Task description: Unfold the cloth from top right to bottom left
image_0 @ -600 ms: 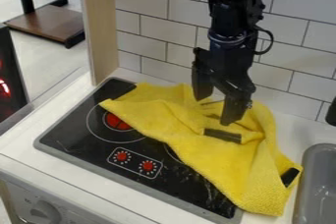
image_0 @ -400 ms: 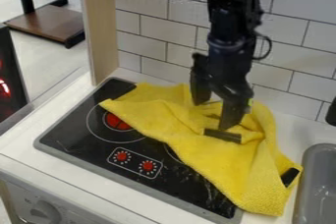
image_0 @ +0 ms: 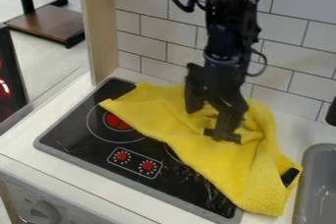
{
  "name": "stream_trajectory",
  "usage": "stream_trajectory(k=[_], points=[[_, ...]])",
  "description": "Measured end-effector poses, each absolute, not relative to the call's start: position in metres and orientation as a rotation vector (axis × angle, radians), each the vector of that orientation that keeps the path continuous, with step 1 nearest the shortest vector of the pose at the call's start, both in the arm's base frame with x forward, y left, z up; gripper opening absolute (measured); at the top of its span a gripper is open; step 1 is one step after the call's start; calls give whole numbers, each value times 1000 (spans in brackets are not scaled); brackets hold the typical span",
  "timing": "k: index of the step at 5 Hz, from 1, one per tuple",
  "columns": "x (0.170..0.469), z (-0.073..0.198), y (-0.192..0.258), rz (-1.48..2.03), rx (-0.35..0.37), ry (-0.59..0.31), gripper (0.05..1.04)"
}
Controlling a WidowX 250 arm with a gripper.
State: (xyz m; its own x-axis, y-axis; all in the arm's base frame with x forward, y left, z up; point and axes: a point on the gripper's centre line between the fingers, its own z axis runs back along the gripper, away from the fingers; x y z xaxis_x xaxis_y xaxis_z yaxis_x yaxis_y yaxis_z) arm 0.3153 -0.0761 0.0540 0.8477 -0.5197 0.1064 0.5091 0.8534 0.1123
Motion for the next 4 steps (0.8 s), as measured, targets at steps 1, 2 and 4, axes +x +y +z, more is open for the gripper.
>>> stream_trajectory(k=[1,2,4], points=[[312,52,-84,-562,89,-139,999],[312,48,-91,-578,101,-145,999],[323,38,-95,-564,112,-118,999]])
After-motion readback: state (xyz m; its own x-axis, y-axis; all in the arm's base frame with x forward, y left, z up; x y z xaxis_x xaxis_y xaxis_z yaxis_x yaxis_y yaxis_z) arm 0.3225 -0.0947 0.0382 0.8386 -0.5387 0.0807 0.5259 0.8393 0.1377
